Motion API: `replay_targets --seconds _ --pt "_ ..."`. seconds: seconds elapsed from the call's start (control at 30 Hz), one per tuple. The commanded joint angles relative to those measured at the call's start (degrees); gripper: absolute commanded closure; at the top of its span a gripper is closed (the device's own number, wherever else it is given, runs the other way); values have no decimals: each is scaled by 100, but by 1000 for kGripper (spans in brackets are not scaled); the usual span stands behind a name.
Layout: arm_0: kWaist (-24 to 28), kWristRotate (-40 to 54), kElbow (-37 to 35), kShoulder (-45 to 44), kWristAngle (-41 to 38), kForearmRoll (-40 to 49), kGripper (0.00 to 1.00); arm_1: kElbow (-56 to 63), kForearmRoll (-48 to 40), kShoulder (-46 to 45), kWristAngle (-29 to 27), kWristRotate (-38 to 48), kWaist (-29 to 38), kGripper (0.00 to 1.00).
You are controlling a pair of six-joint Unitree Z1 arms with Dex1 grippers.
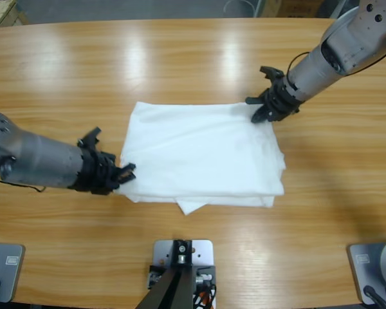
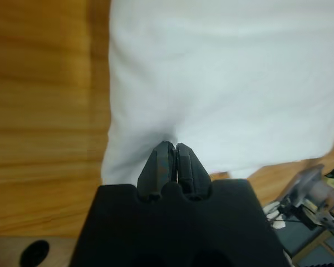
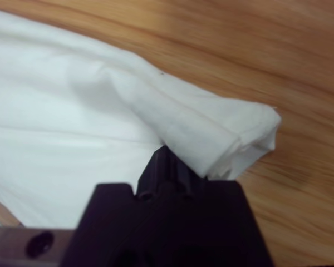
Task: Fold clothes
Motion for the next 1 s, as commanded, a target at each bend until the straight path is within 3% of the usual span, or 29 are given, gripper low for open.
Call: replay_targets --seconds 0.03,0.27,0.67,0.83,1.0 --pt "-207 -306 639 510 38 -484 1000 307 83 191 -154 -106 -128 1000" --pt "-262 -484 1445 -250 28 -433 1000 360 -14 331 -158 -106 -128 1000" --pt "-267 -531 1551 -608 19 -453 1000 362 9 268 -156 -102 -128 1000" --pt "-221 -44 700 -1523 61 -29 1000 116 589 -590 -325 -97 107 1000" --pt "111 566 -360 -920 -69 129 1000 -25 1114 -1520 -320 137 382 1000"
